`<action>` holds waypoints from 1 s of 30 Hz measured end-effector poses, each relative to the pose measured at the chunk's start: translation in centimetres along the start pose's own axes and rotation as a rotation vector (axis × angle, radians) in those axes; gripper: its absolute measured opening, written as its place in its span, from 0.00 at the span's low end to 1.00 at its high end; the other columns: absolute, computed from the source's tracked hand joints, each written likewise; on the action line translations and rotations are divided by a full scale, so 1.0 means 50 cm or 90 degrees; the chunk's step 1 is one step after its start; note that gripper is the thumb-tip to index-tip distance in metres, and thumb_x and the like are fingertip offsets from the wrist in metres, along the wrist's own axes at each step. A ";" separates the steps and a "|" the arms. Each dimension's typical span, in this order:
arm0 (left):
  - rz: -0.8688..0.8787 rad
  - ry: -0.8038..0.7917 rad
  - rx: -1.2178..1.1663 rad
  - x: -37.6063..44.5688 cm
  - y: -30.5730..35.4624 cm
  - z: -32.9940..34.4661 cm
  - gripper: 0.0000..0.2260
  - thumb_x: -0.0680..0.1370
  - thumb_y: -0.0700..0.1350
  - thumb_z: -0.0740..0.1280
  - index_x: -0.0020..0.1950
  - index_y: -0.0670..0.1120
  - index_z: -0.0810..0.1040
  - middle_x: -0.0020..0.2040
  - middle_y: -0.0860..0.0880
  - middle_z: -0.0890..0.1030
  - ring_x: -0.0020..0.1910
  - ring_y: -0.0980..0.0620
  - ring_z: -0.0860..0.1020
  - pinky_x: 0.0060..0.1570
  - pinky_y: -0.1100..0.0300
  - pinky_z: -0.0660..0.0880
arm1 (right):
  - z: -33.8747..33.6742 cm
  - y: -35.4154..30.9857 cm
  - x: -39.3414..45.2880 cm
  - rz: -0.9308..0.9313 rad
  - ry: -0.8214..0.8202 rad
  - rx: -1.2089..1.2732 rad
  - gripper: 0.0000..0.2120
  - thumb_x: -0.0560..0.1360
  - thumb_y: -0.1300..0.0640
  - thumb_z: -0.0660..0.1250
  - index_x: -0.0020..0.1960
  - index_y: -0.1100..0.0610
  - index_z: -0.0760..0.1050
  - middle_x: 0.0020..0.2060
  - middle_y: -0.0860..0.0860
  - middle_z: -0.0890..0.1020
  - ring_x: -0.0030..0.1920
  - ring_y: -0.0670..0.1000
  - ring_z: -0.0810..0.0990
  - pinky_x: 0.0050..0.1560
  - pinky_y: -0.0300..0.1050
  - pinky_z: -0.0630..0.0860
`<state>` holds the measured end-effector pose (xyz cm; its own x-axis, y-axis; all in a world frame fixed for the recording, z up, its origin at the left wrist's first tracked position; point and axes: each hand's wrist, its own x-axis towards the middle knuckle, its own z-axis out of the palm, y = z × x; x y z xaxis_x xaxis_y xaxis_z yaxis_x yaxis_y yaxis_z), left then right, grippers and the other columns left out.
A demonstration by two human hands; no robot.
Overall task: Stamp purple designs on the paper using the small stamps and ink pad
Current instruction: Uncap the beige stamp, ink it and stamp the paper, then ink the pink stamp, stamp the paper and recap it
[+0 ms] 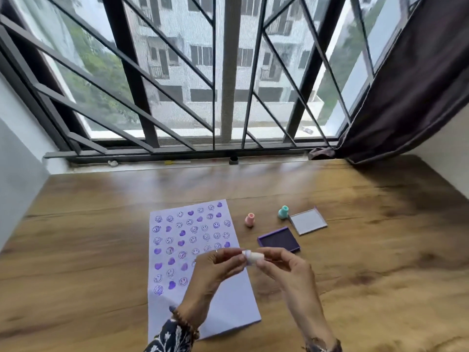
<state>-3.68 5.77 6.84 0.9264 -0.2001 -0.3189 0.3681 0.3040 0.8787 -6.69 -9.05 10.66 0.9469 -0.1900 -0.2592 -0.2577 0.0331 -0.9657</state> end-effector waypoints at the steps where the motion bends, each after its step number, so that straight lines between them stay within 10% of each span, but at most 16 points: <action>1: 0.000 0.003 0.003 0.004 -0.001 0.006 0.06 0.66 0.40 0.71 0.41 0.42 0.84 0.38 0.48 0.86 0.41 0.55 0.83 0.42 0.69 0.79 | -0.007 0.002 0.007 0.004 -0.002 -0.001 0.06 0.66 0.66 0.74 0.40 0.56 0.83 0.35 0.49 0.87 0.38 0.43 0.84 0.38 0.31 0.78; 10: 0.019 0.028 0.106 0.080 -0.007 0.041 0.07 0.69 0.36 0.71 0.46 0.41 0.83 0.48 0.38 0.85 0.49 0.48 0.82 0.54 0.61 0.77 | -0.049 0.010 0.127 0.095 -0.072 -0.015 0.05 0.66 0.65 0.74 0.37 0.56 0.84 0.37 0.58 0.85 0.39 0.53 0.80 0.43 0.45 0.78; 19: 0.055 0.194 0.314 0.129 -0.053 0.028 0.10 0.72 0.37 0.70 0.50 0.49 0.81 0.48 0.47 0.83 0.48 0.53 0.81 0.43 0.74 0.74 | -0.033 0.024 0.314 -0.232 -0.033 -0.743 0.10 0.76 0.62 0.60 0.55 0.58 0.75 0.54 0.56 0.74 0.50 0.58 0.78 0.47 0.50 0.74; 30: 0.013 0.254 0.105 0.079 -0.052 -0.021 0.09 0.73 0.35 0.67 0.44 0.48 0.83 0.44 0.45 0.84 0.45 0.51 0.81 0.46 0.64 0.78 | 0.039 0.034 0.321 -0.214 -0.165 -0.811 0.12 0.76 0.57 0.59 0.56 0.57 0.76 0.54 0.56 0.79 0.53 0.61 0.79 0.54 0.54 0.75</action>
<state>-0.91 5.17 2.91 0.9030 0.1902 -0.3852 0.3625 0.1440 0.9208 8.43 -10.15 4.85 0.9715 0.1859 -0.1473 0.1289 -0.9351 -0.3302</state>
